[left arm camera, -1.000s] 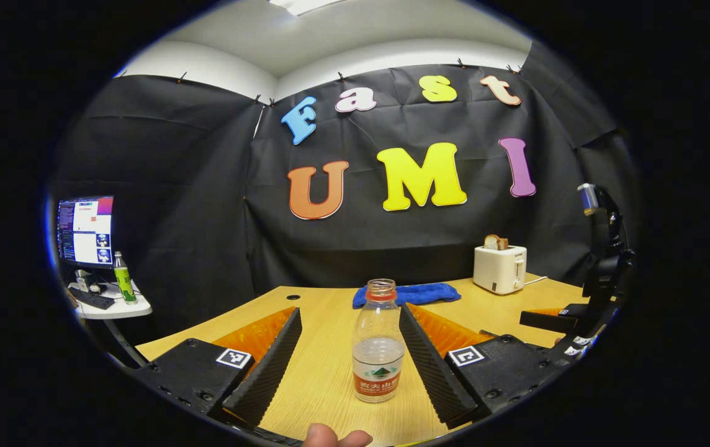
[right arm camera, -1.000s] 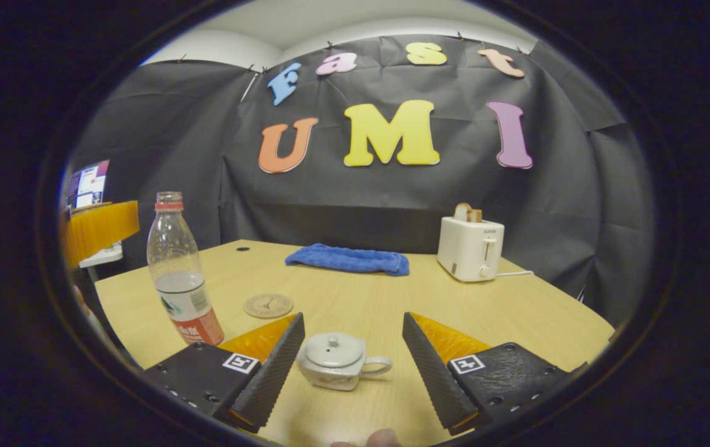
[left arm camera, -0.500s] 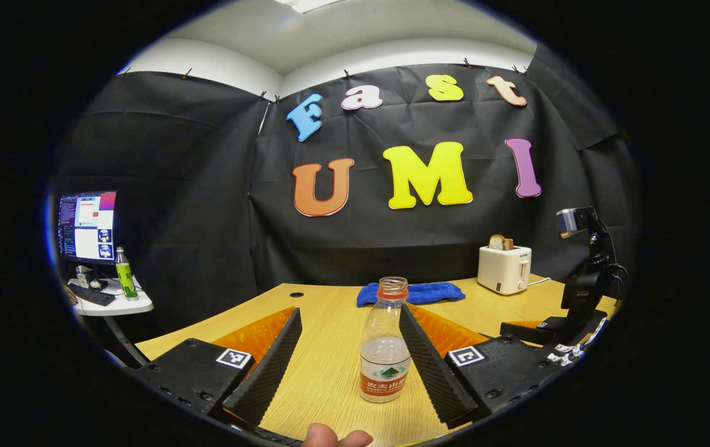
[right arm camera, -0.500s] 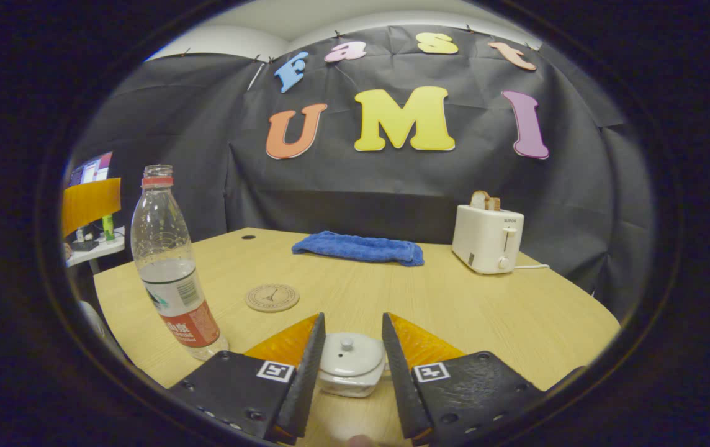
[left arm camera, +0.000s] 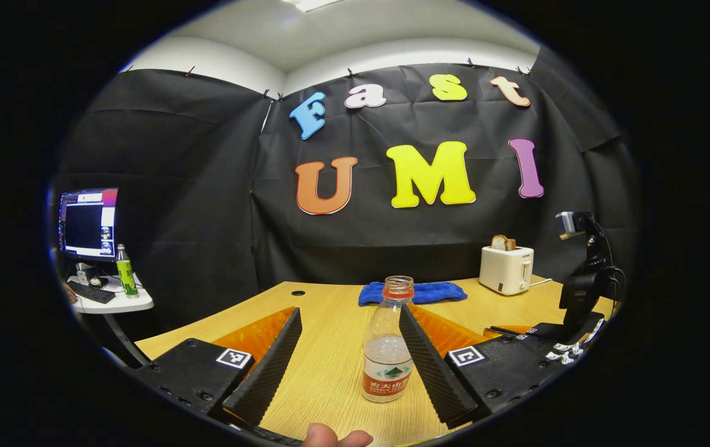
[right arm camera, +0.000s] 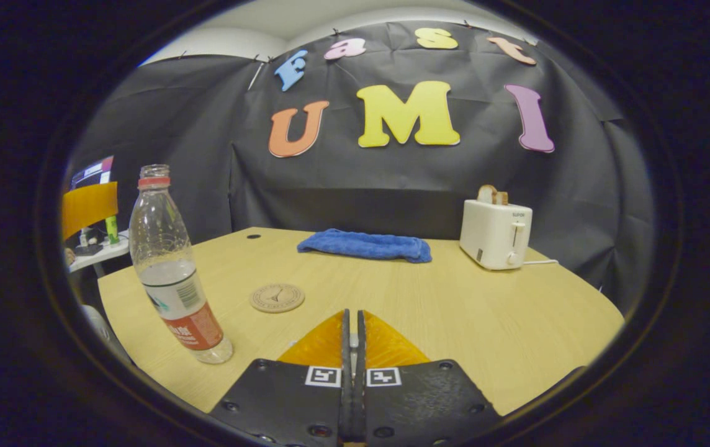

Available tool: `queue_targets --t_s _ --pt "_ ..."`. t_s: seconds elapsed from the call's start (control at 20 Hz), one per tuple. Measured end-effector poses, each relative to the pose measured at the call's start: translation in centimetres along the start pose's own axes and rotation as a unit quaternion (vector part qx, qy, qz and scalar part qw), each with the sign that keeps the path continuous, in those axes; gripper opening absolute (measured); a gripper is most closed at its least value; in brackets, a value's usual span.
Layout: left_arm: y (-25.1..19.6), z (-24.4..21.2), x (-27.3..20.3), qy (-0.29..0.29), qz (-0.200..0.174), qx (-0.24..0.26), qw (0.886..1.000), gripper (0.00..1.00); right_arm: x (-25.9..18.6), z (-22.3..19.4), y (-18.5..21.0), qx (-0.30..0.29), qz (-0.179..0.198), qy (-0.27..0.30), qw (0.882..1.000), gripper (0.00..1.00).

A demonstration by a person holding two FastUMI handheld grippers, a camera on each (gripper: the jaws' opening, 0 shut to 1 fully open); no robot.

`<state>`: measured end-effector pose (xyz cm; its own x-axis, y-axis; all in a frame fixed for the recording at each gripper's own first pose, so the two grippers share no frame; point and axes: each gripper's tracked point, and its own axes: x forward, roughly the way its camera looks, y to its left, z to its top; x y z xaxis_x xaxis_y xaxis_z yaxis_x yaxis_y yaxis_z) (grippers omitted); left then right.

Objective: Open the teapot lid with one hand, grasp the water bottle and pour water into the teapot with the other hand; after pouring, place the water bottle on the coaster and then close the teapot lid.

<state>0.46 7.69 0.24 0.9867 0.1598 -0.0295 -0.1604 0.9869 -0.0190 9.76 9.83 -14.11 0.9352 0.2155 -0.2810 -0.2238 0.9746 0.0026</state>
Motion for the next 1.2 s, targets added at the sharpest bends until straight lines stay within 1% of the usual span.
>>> queue_targets --t_s 0.15,0.3,0.5,0.55,0.65,0.75,0.8,0.85,0.9,1.05,1.2 --pt "0.0 -0.3 0.1 0.003 0.000 0.000 1.000 0.99 -0.1 0.3 0.0 0.001 0.008 -0.005 1.000 0.00" --pt "-0.5 -1.1 -0.2 0.010 -0.010 0.010 1.000 0.99 -0.3 0.6 0.1 0.003 0.016 -0.006 1.000 0.00" --pt "-0.8 -2.6 -0.7 0.026 -0.018 0.009 0.999 0.99 -0.8 2.1 0.2 0.005 0.022 -0.023 0.999 0.00" --pt "-1.3 -3.3 -0.8 0.034 -0.027 0.003 0.999 0.99 -1.0 2.5 0.2 0.003 0.024 -0.025 0.999 0.00" --pt "-2.9 -5.0 -1.2 0.056 -0.060 -0.015 0.997 0.99 -1.7 3.3 -0.1 0.001 0.026 -0.034 0.999 0.00" --pt "-3.7 -6.4 -1.3 0.078 -0.073 -0.027 0.994 0.99 -2.5 3.9 -0.4 -0.002 0.026 -0.040 0.999 0.00" --pt "-4.0 -7.0 -1.2 0.088 -0.076 -0.029 0.993 0.99 -2.9 4.1 -0.7 -0.005 0.025 -0.041 0.999 0.00" --pt "-4.3 -7.6 -1.1 0.095 -0.077 -0.029 0.992 0.99 -3.3 4.3 -1.0 -0.007 0.024 -0.045 0.999 0.02" --pt "-4.4 -8.1 -0.8 0.100 -0.077 -0.027 0.992 0.99 -3.7 4.6 -1.3 -0.008 0.023 -0.047 0.999 0.00" --pt "-4.6 -9.8 0.3 0.120 -0.073 -0.019 0.990 1.00 -4.7 5.1 -1.8 -0.010 0.022 -0.053 0.998 0.00" --pt "-4.7 -10.8 1.2 0.129 -0.072 -0.016 0.989 1.00 -5.5 5.0 -2.6 -0.016 0.017 -0.051 0.998 0.00"
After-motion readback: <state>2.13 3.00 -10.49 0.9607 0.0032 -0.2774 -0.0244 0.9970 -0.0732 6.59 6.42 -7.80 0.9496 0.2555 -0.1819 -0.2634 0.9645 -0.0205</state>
